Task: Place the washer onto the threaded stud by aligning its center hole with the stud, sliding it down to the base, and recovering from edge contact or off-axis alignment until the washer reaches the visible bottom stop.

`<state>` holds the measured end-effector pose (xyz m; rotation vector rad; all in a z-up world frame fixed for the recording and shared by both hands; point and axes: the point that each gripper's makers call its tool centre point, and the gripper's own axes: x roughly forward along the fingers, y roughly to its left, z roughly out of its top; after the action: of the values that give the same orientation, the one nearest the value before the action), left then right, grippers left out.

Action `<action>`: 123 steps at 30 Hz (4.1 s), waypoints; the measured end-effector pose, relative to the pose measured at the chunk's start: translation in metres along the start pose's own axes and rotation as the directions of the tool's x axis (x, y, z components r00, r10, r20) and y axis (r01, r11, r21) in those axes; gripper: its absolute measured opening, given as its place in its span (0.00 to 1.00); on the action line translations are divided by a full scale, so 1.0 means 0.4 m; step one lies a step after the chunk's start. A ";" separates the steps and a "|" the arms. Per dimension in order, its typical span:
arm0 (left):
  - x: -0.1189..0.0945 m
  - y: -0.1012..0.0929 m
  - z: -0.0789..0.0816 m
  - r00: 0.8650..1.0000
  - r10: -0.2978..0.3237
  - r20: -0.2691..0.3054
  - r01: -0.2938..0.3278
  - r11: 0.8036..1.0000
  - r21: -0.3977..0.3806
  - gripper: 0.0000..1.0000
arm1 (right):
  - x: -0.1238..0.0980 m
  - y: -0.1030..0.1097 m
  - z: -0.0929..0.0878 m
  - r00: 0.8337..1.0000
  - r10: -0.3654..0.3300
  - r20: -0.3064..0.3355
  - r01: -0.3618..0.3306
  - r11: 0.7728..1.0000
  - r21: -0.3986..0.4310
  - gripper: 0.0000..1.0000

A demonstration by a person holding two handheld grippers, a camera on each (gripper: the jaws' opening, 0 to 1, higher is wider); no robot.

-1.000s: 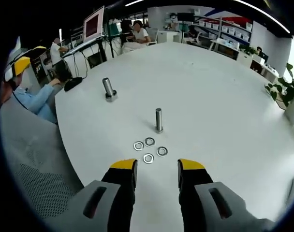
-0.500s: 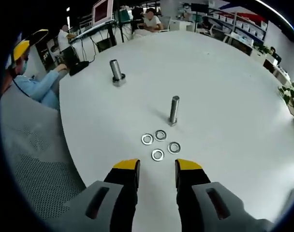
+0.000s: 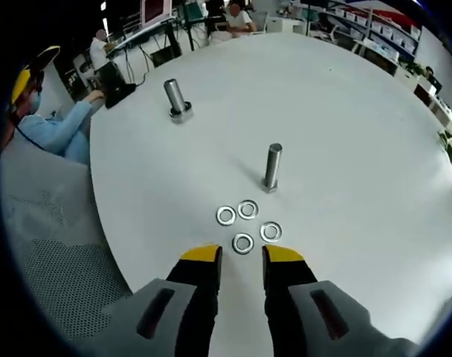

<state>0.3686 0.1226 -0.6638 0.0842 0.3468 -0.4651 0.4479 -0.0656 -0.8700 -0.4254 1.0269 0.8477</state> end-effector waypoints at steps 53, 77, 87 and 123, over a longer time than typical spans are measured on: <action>-0.003 0.016 -0.008 1.000 0.013 -0.009 -0.013 1.000 -0.026 0.22 | 0.029 0.006 0.002 0.942 -0.002 -0.336 -0.114 0.939 -0.323 0.17; -0.004 0.026 -0.012 1.000 0.023 -0.016 -0.024 0.998 -0.050 0.20 | 0.030 0.005 0.003 0.917 -0.028 -0.397 -0.119 0.933 -0.340 0.18; -0.005 0.027 -0.010 1.000 0.024 -0.012 -0.025 0.998 -0.053 0.20 | 0.030 0.007 0.002 0.910 -0.039 -0.413 -0.127 0.922 -0.366 0.18; -0.008 0.037 -0.012 0.999 0.039 -0.014 -0.040 0.997 -0.062 0.19 | 0.029 -0.003 0.002 0.929 0.026 -0.369 -0.144 0.944 -0.297 0.04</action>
<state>0.3711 0.1377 -0.6672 0.0338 0.3714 -0.4146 0.4524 -0.0610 -0.8797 -0.8421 1.2565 1.0458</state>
